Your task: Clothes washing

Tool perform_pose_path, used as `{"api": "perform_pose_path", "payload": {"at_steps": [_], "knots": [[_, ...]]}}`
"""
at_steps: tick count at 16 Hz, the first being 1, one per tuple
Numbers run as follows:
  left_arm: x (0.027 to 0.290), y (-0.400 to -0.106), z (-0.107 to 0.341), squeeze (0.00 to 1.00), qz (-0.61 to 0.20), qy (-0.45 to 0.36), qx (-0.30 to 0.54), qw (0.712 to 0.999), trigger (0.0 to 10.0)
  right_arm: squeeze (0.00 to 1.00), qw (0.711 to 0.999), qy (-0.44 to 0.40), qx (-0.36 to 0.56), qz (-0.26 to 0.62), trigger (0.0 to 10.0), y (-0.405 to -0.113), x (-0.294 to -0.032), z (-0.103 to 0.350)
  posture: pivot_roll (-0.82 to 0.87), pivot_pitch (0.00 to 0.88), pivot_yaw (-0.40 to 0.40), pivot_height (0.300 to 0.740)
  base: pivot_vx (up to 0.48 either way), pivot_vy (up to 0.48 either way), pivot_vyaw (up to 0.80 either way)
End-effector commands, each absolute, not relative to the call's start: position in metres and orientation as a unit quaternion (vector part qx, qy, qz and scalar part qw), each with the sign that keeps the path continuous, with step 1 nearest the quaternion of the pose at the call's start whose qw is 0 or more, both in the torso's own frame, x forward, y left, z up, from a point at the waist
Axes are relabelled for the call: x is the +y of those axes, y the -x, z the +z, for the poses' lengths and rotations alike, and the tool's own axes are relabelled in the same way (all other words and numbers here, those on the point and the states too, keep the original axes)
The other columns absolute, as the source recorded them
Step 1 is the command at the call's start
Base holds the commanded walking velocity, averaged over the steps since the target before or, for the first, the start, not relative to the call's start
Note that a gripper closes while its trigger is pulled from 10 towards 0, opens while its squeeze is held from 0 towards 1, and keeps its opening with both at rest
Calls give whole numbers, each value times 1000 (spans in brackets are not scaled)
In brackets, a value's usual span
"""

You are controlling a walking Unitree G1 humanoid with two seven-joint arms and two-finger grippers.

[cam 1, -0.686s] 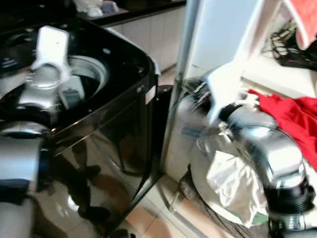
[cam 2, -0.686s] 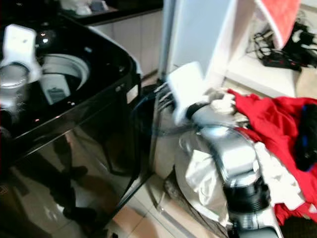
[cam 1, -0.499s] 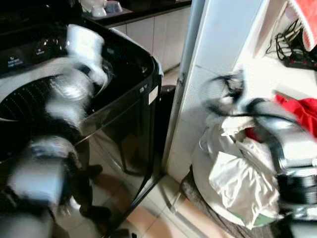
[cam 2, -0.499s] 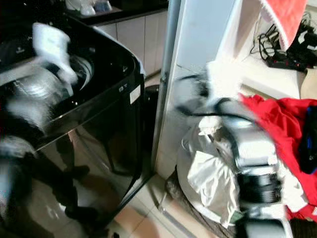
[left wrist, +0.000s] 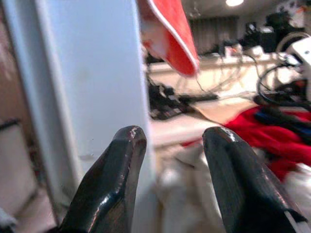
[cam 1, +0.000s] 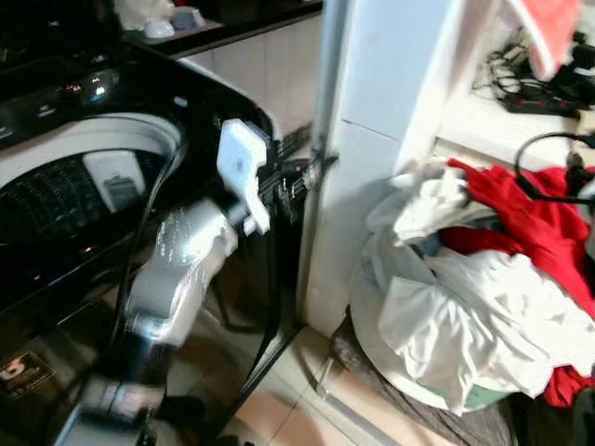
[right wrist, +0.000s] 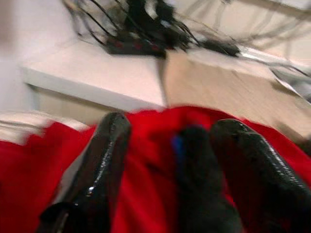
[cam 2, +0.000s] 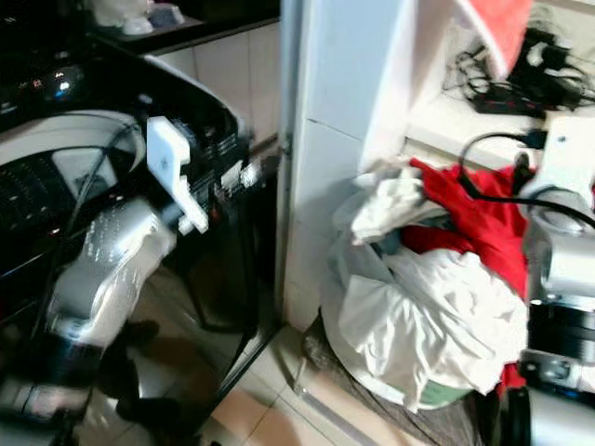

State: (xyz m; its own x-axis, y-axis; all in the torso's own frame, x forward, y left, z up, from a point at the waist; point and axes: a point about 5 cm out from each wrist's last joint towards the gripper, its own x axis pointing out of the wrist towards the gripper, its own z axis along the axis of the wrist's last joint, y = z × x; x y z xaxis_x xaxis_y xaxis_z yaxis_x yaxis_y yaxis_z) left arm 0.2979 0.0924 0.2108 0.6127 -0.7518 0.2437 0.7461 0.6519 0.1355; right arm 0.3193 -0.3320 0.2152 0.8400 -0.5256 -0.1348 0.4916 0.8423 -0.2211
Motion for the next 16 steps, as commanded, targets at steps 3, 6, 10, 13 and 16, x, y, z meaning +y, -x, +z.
{"api": "perform_pose_path", "payload": {"at_steps": [3, 6, 10, 13, 16], "knots": [[85, -279, 216, 0, -438, -2, -136, 889, 10000, 1000, 953, 43, 80, -289, 10000, -316, -353, 224, -28, 10, -13, 740, 0, 0, 0], [81, -267, 210, 0, -454, -3, -117, 883, 10000, 867, 951, 11, 105, -290, 10000, -312, -360, 214, -34, 14, -11, 740, 0, 0, 0], [77, -252, 210, 0, -477, -7, -92, 874, 10000, 0, 948, -8, 170, -267, 10000, -312, -359, 189, -28, 19, -19, 740, 0, 0, 0], [75, -243, 209, 0, -500, 3, -78, 863, 10000, 0, 938, -3, 195, -289, 10000, -307, -360, 179, -24, 19, -18, 740, 0, 0, 0], [78, -243, 207, 0, -489, 5, -70, 870, 10000, 0, 930, -6, 215, -298, 10000, -304, -360, 173, -19, 18, -17, 740, 0, 0, 0]]}}
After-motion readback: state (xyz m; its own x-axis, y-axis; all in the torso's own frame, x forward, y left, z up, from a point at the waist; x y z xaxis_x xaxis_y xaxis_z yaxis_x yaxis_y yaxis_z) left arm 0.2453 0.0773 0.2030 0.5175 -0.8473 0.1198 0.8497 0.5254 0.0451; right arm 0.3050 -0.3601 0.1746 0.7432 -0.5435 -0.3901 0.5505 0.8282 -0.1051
